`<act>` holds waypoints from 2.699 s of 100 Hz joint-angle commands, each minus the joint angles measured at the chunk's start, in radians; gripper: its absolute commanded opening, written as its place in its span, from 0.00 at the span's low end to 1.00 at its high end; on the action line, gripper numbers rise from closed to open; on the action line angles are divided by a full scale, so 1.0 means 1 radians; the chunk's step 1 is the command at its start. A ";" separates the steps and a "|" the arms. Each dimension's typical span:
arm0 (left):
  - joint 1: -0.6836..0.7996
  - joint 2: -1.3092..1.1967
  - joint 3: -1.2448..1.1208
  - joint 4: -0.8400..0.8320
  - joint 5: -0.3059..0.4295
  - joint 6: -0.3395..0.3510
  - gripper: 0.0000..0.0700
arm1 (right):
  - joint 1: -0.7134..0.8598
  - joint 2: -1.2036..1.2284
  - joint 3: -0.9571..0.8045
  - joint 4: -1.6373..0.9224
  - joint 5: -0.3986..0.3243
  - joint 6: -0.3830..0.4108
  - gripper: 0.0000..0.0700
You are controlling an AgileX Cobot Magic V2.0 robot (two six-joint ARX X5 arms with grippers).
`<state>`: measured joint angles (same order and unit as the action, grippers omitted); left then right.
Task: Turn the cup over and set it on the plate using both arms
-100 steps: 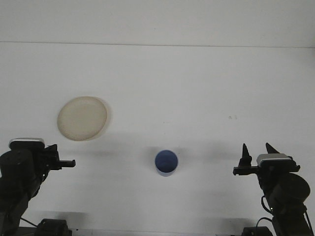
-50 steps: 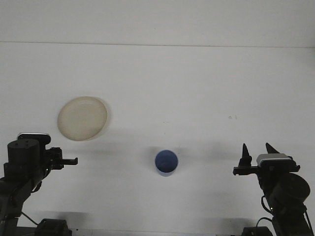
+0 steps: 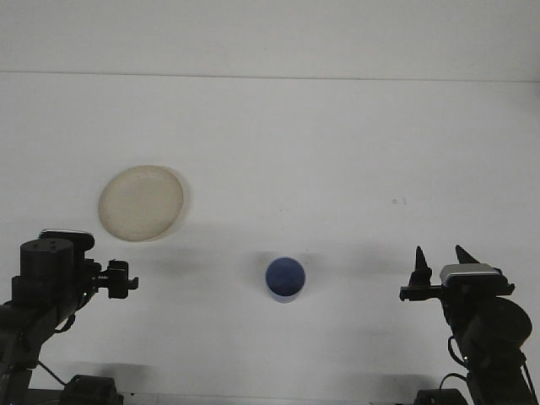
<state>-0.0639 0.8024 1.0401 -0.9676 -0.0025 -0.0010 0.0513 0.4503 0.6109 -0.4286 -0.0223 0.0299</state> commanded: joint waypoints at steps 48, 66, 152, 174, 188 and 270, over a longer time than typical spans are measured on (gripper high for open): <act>-0.424 0.410 0.376 -0.008 0.105 -0.160 0.60 | 0.002 0.002 0.009 0.009 0.003 -0.008 0.69; -0.584 0.588 0.462 0.032 0.105 -0.174 0.60 | 0.002 0.002 0.009 0.009 0.003 -0.008 0.69; -0.785 1.058 0.569 0.053 0.105 -0.161 0.60 | 0.002 0.002 0.009 0.008 0.003 -0.008 0.69; -0.788 1.091 0.569 0.053 0.105 -0.161 0.41 | 0.002 0.002 0.009 0.008 0.003 -0.008 0.69; -0.789 1.091 0.569 0.052 0.105 -0.156 0.00 | 0.002 0.002 0.009 0.008 0.003 -0.008 0.69; -0.484 0.855 0.740 -0.201 -0.140 -0.055 0.02 | 0.002 0.002 0.009 0.009 0.004 -0.009 0.69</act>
<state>-0.6037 1.6470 1.7615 -1.1637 -0.1223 -0.0772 0.0513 0.4503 0.6109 -0.4286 -0.0223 0.0299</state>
